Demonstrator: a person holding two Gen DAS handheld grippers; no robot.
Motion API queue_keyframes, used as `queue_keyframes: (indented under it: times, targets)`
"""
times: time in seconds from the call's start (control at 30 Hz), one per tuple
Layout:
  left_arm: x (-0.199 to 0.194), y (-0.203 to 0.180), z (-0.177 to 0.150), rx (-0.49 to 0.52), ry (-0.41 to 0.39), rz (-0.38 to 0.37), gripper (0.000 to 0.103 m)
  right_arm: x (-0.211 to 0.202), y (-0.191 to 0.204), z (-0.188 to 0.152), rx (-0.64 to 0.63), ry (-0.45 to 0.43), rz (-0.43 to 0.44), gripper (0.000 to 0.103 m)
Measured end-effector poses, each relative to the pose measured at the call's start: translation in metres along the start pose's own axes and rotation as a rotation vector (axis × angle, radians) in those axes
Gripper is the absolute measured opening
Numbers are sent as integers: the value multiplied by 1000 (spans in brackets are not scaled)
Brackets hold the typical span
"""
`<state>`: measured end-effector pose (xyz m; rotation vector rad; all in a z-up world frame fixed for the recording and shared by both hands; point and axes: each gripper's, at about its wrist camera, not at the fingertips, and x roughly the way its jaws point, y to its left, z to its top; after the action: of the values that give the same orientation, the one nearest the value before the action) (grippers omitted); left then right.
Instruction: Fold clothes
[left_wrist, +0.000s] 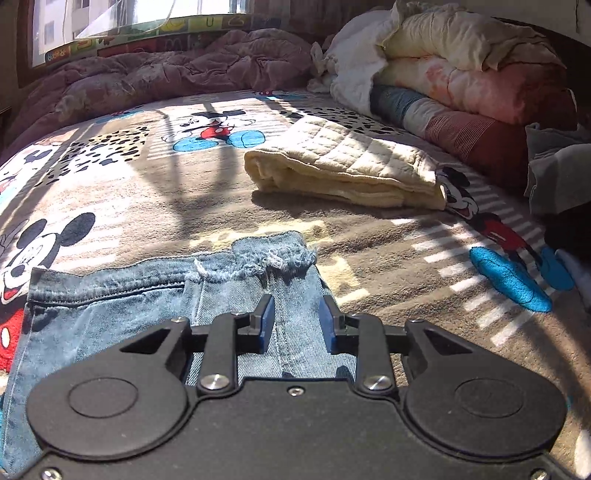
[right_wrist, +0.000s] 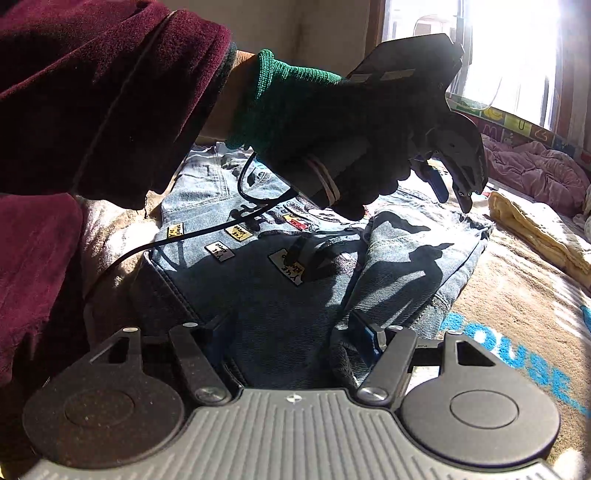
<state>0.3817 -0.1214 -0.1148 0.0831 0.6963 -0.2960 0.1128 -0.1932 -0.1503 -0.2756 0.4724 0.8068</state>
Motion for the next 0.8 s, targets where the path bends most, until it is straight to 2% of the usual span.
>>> queue_keyframes:
  times: [0.17,0.27,0.47,0.6,0.63,0.77,0.8]
  targets:
    - [50,-12,14,88,79,81,26,-8,-7,-6,63,-24,37,67]
    - [67,-10,17,79,103,109,26,-11,-13,-7,95,-29,57,67]
    - [65,-11,23,81,120,121,29,-13,-22,-9,137,-30,96,67]
    - [29,2,26,23,55,106,31,-16,-18,-6,125,-36,94,67]
    - [17,8,25,1,40,106,33,-19,-18,-5,126,-45,96,67]
    - [-35,39,14,-108,-23,119,67,-32,-21,-3,157,-90,78,67]
    - [-48,48,10,-140,-35,128,68,-35,-24,-4,178,-105,71,67]
